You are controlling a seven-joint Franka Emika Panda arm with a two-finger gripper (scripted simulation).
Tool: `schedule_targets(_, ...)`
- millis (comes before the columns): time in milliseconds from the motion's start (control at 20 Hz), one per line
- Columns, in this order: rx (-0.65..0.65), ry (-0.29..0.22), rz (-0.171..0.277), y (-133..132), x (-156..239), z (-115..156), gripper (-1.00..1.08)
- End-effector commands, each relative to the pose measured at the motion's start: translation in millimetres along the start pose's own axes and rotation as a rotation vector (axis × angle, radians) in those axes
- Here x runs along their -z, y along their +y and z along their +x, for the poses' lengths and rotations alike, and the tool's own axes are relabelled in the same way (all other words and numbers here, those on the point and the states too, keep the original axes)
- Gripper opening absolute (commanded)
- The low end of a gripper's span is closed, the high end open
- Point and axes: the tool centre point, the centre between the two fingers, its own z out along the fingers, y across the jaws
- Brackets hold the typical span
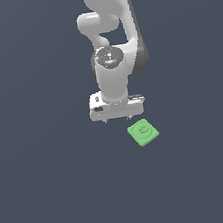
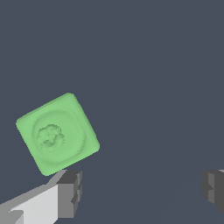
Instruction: Pick up the object and move it to a goal position.
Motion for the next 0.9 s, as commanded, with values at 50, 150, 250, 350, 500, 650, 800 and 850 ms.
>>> schedule_targets(50, 0.0, -0.007, 0.001, 1, -3, -2, 1.0)
schedule_targets(150, 0.001, -0.021, 0.004, 3, -8, -5, 1.0)
schedule_targets(250, 0.002, -0.034, 0.007, 5, -13, -8, 1.0)
schedule_targets(350, 0.002, -0.041, 0.008, 7, -16, -10, 1.0)
schedule_targets(500, 0.002, -0.039, 0.008, 6, -15, -9, 1.0)
schedule_targets(650, 0.018, -0.037, 0.006, 2, -17, -8, 1.0)
schedule_targets(800, 0.064, -0.032, 0.0, -9, -24, -6, 1.0)
schedule_targets(850, 0.086, -0.029, -0.003, -14, -27, -5, 1.0)
